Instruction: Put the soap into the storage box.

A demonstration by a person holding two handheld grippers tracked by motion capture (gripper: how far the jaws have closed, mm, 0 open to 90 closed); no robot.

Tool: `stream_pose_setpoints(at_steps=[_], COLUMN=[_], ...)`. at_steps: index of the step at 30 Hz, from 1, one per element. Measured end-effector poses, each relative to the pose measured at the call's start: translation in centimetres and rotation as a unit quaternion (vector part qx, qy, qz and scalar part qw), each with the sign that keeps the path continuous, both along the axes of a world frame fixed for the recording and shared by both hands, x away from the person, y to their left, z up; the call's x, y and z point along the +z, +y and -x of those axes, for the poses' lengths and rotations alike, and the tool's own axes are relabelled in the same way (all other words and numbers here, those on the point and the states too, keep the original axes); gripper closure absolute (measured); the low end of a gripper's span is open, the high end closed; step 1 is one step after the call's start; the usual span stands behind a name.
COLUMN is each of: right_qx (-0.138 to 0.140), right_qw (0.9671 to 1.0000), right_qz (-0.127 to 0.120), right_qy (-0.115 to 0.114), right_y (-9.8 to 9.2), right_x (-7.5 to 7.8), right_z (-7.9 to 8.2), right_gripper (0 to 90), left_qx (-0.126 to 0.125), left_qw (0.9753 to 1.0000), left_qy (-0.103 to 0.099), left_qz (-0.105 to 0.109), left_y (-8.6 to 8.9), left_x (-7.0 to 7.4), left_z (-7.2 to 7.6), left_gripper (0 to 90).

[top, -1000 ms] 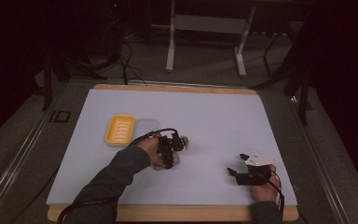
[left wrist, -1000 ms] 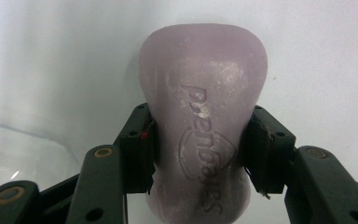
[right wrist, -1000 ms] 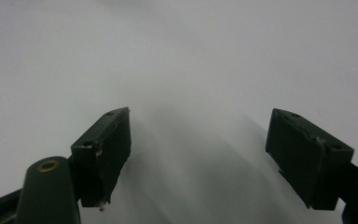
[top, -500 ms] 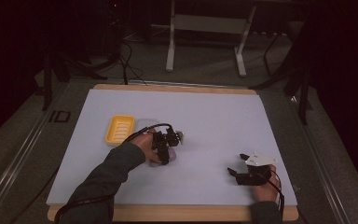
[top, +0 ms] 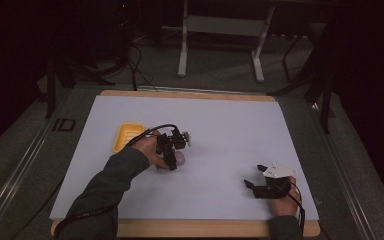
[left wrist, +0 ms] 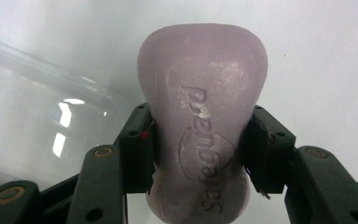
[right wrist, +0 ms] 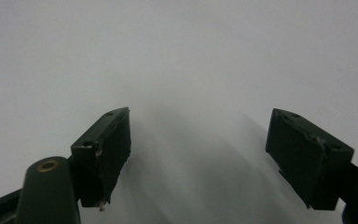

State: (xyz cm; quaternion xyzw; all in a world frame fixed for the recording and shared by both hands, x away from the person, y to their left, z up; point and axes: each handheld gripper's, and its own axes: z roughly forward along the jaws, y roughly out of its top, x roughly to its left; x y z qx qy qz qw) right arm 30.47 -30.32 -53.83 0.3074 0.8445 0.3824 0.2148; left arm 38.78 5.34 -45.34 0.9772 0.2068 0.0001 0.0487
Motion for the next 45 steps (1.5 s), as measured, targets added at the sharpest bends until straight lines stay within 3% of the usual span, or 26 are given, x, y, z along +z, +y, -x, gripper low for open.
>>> stream_pose_setpoints(at_steps=[5, 25, 45], right_qx=[0.0, 0.001, 0.001], right_qw=[1.0, 1.0, 1.0], right_qz=[0.001, 0.002, 0.003], right_qy=[0.0, 0.0, 0.0], right_y=[0.0, 0.0, 0.1], right_x=[0.0, 0.0, 0.0], right_z=[0.0, 0.0, 0.0], right_gripper=[21.9, 21.9, 21.9], left_qx=[0.007, 0.045, 0.087], left_qw=[0.9999, 0.9989, 0.9958], left_qy=[-0.004, -0.01, -0.022], left_qz=[-0.008, 0.008, 0.015], left_y=[0.6, 2.7, 5.6], left_x=[0.4, 1.9, 3.9], left_z=[-0.3, -1.4, -2.6], left_gripper=[50.0, 50.0, 50.0])
